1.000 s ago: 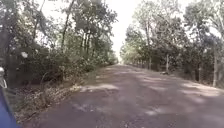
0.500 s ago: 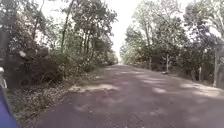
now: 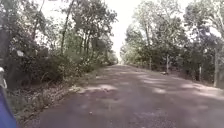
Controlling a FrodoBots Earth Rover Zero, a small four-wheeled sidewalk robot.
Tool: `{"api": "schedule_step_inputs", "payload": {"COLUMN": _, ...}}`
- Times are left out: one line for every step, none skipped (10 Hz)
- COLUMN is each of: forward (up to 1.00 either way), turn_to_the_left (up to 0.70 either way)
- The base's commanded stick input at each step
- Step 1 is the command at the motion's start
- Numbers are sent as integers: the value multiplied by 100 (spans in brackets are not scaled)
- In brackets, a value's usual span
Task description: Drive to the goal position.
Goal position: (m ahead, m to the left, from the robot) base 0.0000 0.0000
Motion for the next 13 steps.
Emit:
{"api": "schedule_step_inputs", "payload": {"forward": 5, "turn_to_the_left": -3}}
{"api": "schedule_step_inputs", "payload": {"forward": 5, "turn_to_the_left": -3}}
{"api": "schedule_step_inputs", "payload": {"forward": 5, "turn_to_the_left": -3}}
{"api": "schedule_step_inputs", "payload": {"forward": 5, "turn_to_the_left": -3}}
{"api": "schedule_step_inputs", "payload": {"forward": 5, "turn_to_the_left": -3}}
{"api": "schedule_step_inputs", "payload": {"forward": 5, "turn_to_the_left": -3}}
{"api": "schedule_step_inputs", "payload": {"forward": 5, "turn_to_the_left": -3}}
{"api": "schedule_step_inputs", "payload": {"forward": 6, "turn_to_the_left": -3}}
{"api": "schedule_step_inputs", "payload": {"forward": 6, "turn_to_the_left": -3}}
{"api": "schedule_step_inputs", "payload": {"forward": 6, "turn_to_the_left": -3}}
{"api": "schedule_step_inputs", "payload": {"forward": 5, "turn_to_the_left": -3}}
{"api": "schedule_step_inputs", "payload": {"forward": 5, "turn_to_the_left": -3}}
{"api": "schedule_step_inputs", "payload": {"forward": 5, "turn_to_the_left": -3}}
